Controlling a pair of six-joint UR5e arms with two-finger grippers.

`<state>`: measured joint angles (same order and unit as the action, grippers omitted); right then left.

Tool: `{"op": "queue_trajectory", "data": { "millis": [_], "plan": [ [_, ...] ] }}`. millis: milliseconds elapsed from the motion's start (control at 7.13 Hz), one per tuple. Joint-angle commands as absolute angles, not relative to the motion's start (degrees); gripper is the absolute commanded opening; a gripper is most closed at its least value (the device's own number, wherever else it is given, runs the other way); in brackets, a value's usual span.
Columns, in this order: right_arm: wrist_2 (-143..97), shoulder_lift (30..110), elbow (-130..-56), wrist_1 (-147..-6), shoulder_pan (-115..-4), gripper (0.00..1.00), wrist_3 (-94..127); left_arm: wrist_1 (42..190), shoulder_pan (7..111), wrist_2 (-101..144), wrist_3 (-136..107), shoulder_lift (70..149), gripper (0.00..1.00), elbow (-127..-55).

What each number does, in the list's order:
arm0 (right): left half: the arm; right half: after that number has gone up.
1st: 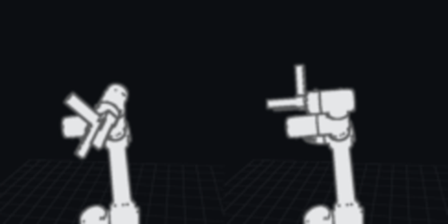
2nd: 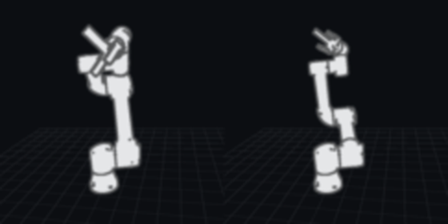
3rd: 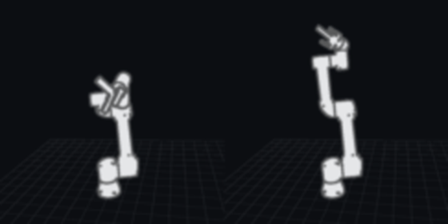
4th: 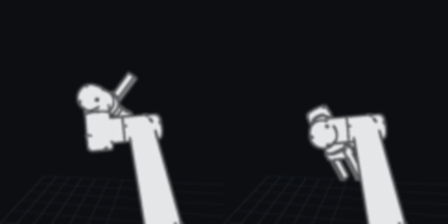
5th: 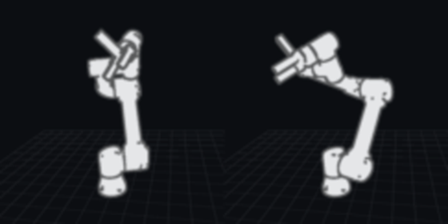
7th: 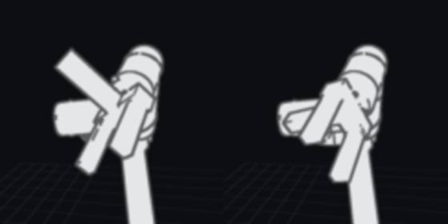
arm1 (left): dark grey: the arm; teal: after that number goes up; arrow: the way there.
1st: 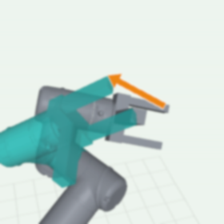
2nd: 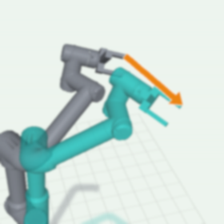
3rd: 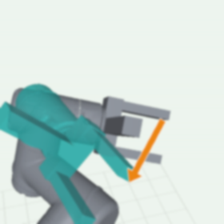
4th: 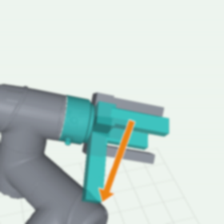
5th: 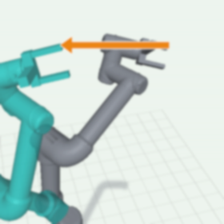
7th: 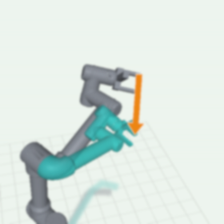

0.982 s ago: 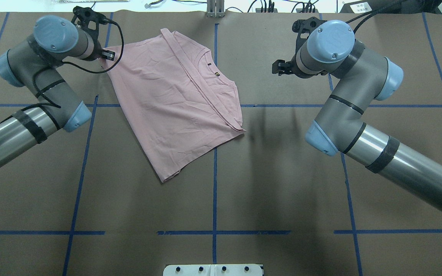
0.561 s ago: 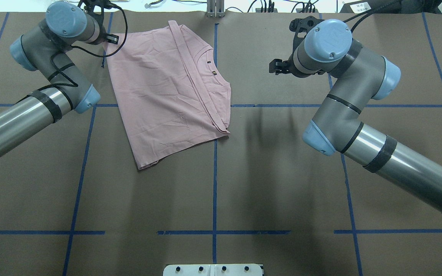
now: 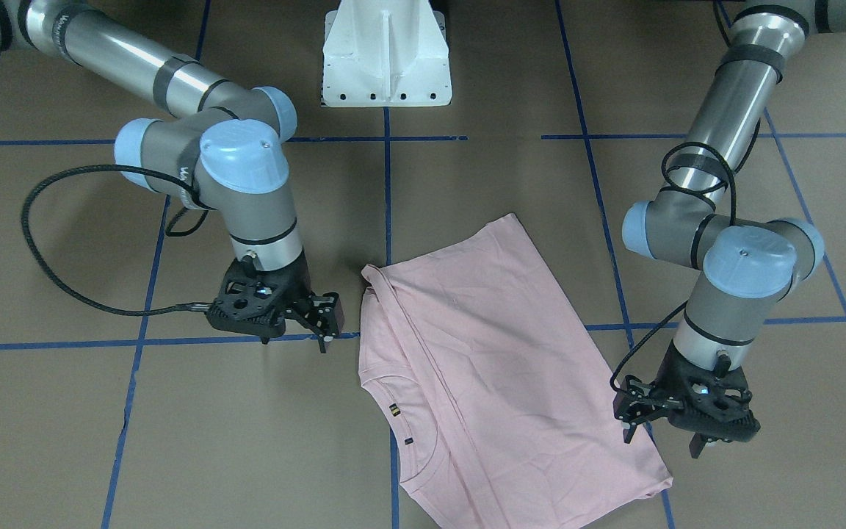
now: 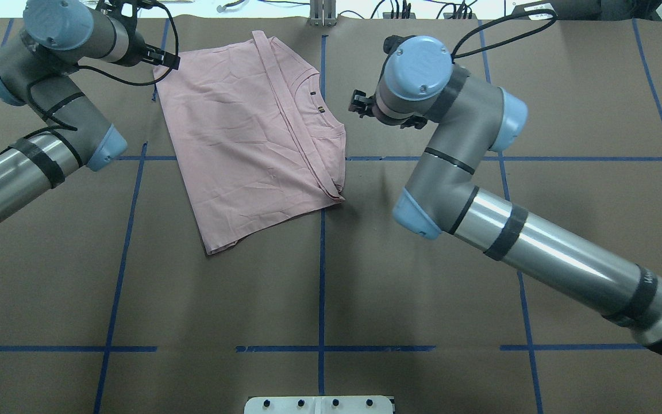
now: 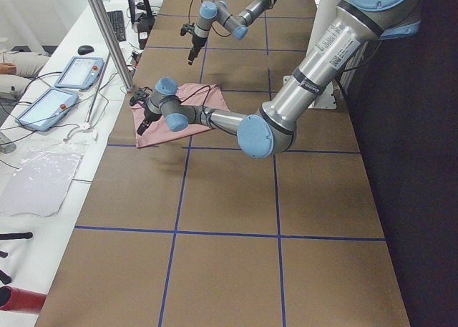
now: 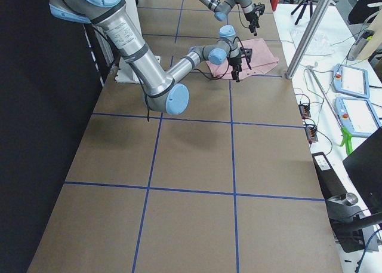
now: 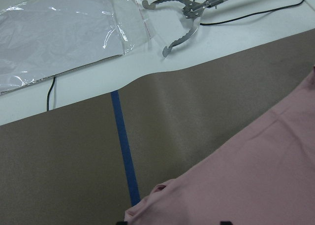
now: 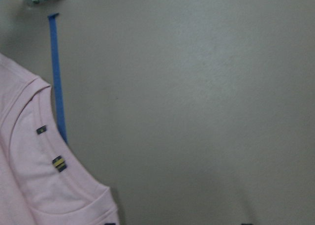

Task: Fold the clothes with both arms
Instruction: 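Reach the right gripper toward the folded shirt's collar edge while the left gripper holds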

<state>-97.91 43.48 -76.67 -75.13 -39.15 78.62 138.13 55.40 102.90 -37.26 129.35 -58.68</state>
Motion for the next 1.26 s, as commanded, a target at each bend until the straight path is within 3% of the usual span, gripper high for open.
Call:
{"op": "queue_trajectory", "data": {
  "millis": [0,701,982,1122],
  "plan": [
    [-97.8,37.5,-69.3,-75.5,-35.3,0.76,80.9,138.3,55.4,103.2,-37.7,128.5,1.0,-60.0],
    [-94.7,37.3,-67.8,-77.7,-30.9,0.51,79.8,138.4,55.2,103.2,-38.0,128.4,1.0,-60.1],
    [-94.7,37.3,-67.8,-78.4,-30.7,0.47,78.9,138.4,55.2,103.2,-38.0,128.4,1.0,-60.1],
    [-94.6,37.3,-67.8,-78.4,-30.4,0.36,78.9,138.4,55.2,103.2,-38.0,128.4,1.0,-60.1]
  ]
}}
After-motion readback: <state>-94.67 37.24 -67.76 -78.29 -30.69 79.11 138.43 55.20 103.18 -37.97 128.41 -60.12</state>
